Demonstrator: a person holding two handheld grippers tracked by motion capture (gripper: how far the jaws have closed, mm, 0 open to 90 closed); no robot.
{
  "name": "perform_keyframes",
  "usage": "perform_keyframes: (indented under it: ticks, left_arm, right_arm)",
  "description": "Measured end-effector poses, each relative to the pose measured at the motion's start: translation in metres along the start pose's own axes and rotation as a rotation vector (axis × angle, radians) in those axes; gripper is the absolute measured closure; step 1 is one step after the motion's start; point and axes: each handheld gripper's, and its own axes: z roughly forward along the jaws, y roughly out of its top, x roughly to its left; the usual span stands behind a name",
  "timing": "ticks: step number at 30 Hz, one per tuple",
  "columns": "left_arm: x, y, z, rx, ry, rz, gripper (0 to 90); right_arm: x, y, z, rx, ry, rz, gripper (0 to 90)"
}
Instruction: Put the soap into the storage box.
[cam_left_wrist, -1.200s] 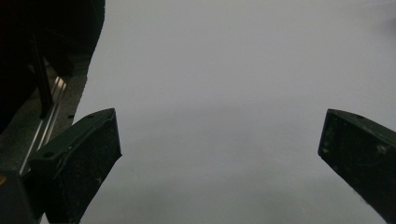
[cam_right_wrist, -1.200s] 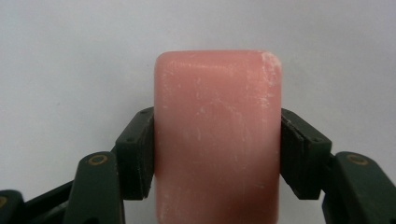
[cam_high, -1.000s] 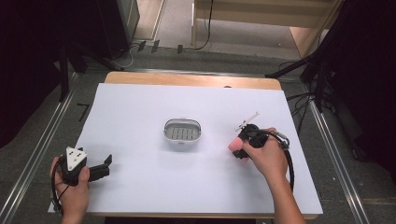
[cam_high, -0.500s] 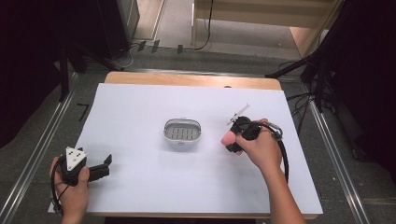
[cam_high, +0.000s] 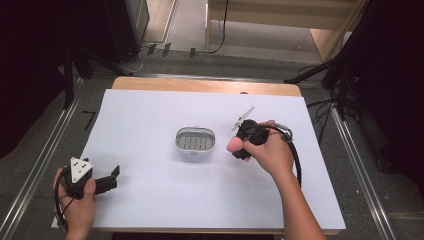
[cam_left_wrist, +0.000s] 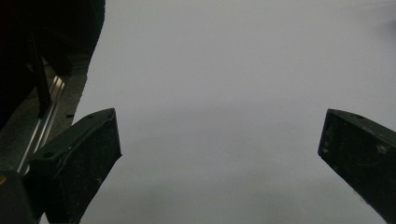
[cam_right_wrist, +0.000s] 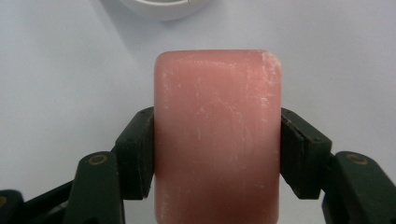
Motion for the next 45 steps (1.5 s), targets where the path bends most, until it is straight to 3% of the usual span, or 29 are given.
perform_keyframes:
  ticks: [8, 12, 13, 21, 45]
  left_arm:
    - [0.000, 0.000, 0.000, -0.001, 0.000, -0.001, 0.0]
    - [0.000, 0.000, 0.000, -0.001, -0.001, -0.001, 0.0]
    - [0.000, 0.000, 0.000, -0.001, -0.001, -0.001, 0.0]
    - [0.000, 0.000, 0.000, 0.000, -0.002, -0.001, 0.0]
    - [0.001, 0.000, 0.000, -0.005, -0.009, -0.008, 0.0]
  right_arm:
    - [0.003, 0.015, 0.001, -0.001, -0.004, -0.031, 38.5]
    - [0.004, 0.023, 0.000, -0.004, 0.011, -0.061, 38.5]
    - [0.004, 0.027, 0.001, -0.004, 0.007, -0.089, 38.5]
    - [0.007, 0.041, 0.005, -0.001, 0.020, -0.139, 38.5]
    - [0.017, 0.072, 0.013, -0.012, 0.059, -0.208, 38.6]
